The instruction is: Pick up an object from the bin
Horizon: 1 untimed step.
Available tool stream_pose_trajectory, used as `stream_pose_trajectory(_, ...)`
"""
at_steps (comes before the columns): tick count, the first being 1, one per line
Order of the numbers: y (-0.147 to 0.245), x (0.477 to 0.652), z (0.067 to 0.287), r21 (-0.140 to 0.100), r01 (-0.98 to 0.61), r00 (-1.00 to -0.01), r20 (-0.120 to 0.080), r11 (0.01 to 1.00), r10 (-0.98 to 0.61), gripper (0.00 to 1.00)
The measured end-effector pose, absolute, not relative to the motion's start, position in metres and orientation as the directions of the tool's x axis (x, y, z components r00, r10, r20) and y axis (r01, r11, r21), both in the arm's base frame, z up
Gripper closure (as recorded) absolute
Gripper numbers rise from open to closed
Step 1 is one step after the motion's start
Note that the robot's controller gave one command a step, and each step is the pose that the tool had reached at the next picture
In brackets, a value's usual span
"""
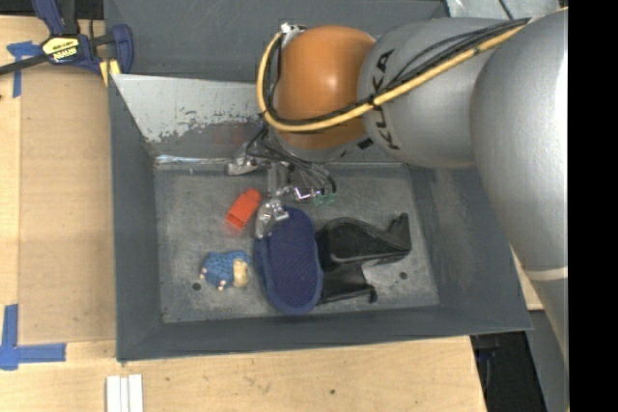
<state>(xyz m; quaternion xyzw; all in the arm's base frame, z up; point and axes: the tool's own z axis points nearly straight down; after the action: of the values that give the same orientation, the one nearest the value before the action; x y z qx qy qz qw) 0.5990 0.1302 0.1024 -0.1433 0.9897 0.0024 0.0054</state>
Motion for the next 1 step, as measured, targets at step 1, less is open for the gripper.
stream_pose_trajectory(1, 0.1325, 0.6197, 0.1266, -0.001, -0.344, -0.939, -0.008, 0.939, -0.344, 0.00)
